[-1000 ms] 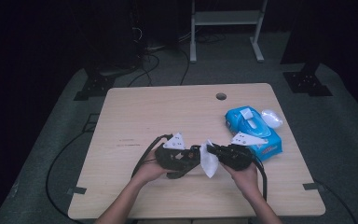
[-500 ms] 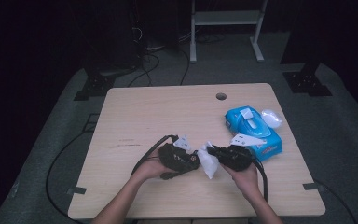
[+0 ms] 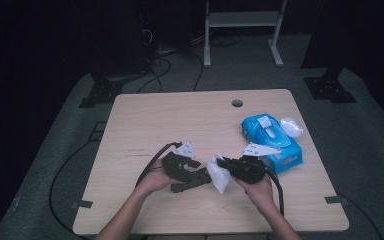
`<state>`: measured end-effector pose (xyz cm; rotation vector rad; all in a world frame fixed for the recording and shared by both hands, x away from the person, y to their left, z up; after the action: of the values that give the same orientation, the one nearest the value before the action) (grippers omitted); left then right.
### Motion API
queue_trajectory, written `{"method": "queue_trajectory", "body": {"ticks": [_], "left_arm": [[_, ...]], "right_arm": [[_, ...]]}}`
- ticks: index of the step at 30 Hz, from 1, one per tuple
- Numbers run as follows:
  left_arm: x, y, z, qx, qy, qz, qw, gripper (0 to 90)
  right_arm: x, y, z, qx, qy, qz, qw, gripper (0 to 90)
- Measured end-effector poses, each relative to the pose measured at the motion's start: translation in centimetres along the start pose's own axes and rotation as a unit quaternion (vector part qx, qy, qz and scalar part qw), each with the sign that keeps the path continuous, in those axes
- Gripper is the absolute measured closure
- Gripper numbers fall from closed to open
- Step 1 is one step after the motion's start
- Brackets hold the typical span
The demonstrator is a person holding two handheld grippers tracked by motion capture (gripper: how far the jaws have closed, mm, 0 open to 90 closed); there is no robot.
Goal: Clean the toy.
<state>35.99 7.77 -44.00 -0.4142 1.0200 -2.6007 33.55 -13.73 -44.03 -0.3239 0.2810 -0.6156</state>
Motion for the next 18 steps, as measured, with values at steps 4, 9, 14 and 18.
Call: {"method": "queue_trajectory", "body": {"ticks": [4,9,14,18], "left_arm": [[-0.5,-1.4,-0.7,0.024,-0.014,-0.011,0.9996,50.9],[-1.4,-3.0,-1.7,0.045,-0.036,-0.012,0.9983,50.7],[-1.8,-2.9,-2.6,0.042,-0.05,-0.014,0.9978,49.7],[-1.9,-2.7,-2.9,0.051,-0.061,-0.02,0.9967,49.3]], "right_arm": [[-0.6,0.7,0.4,-0.004,-0.006,0.011,0.9999,83.7],[-1.1,2.0,0.6,-0.019,-0.014,0.022,0.9995,83.7],[-1.3,2.9,0.3,-0.037,-0.019,0.025,0.9988,83.7],[-1.4,3.2,0.1,-0.05,-0.023,0.025,0.9981,83.7]]}}
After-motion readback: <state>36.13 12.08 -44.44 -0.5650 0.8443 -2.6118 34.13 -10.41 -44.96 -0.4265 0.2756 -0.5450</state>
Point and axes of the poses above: each handheld gripper's, and its own axes: y roughly forward along the jaws, z roughly out of its top, x roughly to its right, the point moved 3 cm from there along y, roughly forward along the jaws, and after that the axes turned 7 degrees about -y, right-handed, at the moved point
